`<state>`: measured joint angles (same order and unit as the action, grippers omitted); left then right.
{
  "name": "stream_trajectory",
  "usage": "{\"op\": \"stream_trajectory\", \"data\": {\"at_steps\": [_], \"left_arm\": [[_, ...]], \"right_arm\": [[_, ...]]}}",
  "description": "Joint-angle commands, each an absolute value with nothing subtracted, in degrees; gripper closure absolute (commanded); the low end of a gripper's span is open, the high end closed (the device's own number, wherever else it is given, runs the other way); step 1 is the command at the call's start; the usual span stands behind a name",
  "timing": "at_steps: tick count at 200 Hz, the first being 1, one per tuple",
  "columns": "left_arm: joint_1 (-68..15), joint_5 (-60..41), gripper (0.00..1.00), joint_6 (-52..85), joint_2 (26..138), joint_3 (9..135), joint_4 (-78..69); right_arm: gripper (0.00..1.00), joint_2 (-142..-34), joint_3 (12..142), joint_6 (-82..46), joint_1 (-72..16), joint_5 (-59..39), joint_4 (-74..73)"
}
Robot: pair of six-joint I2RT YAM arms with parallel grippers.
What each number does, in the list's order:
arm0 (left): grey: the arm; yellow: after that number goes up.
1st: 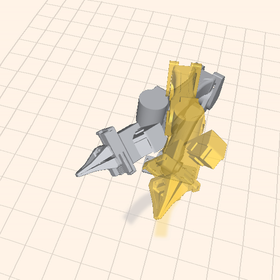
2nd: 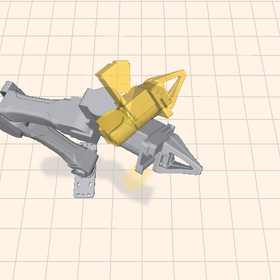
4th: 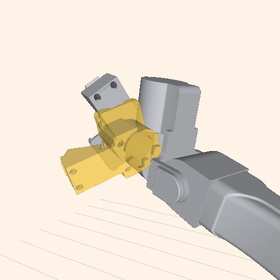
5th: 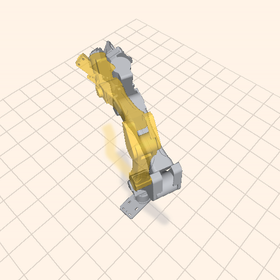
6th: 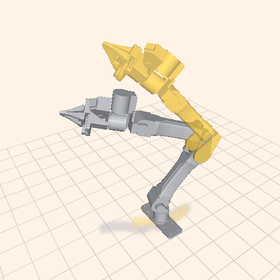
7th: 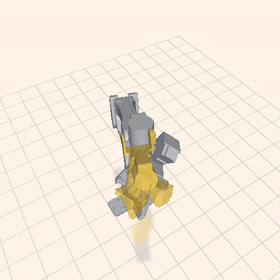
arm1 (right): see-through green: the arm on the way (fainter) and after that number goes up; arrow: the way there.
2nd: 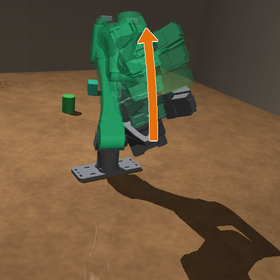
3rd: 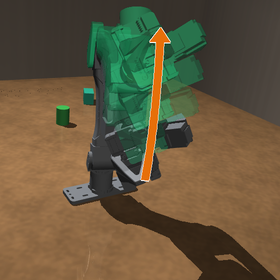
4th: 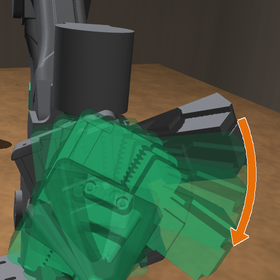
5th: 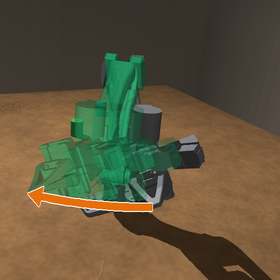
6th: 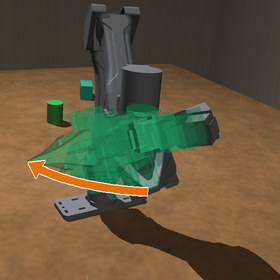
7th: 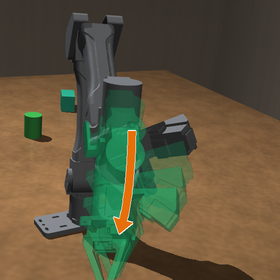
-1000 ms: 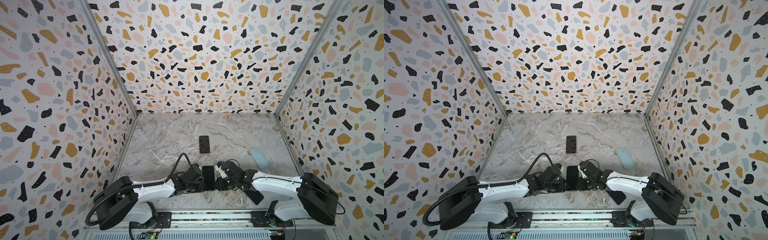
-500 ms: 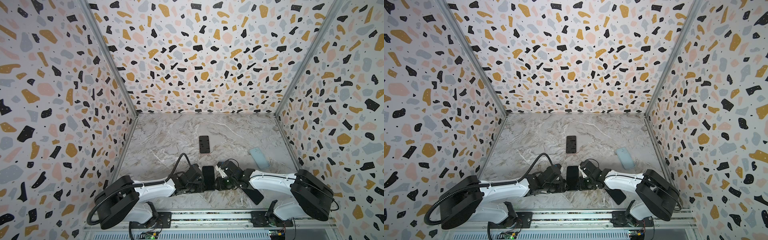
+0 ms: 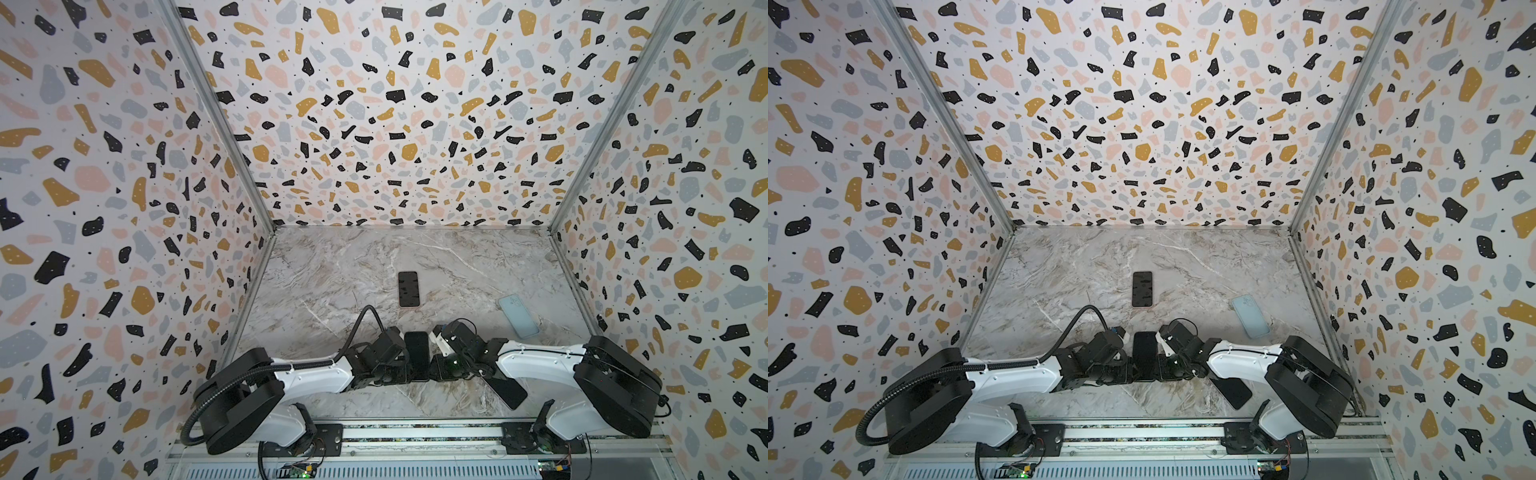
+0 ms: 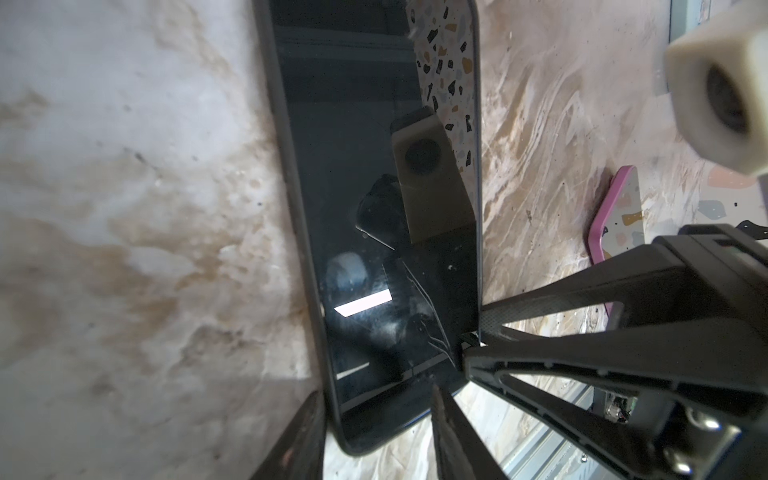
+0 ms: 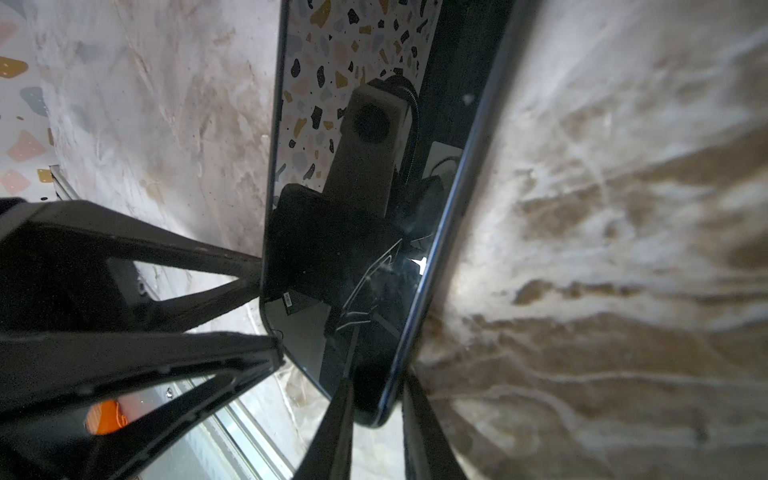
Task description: Put the phone into the phone case
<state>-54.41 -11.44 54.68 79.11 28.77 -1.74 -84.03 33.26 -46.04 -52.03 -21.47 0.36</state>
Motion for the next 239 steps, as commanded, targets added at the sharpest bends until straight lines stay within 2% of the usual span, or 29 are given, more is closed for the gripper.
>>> {"op": "stream_trajectory", "data": {"at_steps": [1,133,190,202,239], "left_arm": [[-54.3,-12.3,0.57,54.7,80.7,27.7,-2.8],[-54.3,-12.7,0.58,55.5,80.7,26.7,-4.5],[-54.3,-12.4,0.58,55.8,80.1,26.3,-4.7],[-54.4,-11.7,0.58,55.6,79.5,26.7,-3.3],[-54.4,-2.7,0.56,51.7,78.4,35.7,12.6]], "right_arm": [[0.79,-84.6,32.8,-45.9,-52.0,-22.1,-0.2],[0.92,-84.4,32.6,-46.3,-52.4,-22.1,-0.8],[0.92,-83.2,32.7,-46.3,-52.6,-21.6,0.0],[0.89,-82.0,33.2,-46.1,-52.5,-21.1,1.4],[0.61,-76.5,36.1,-43.6,-51.4,-15.9,6.1]]}}
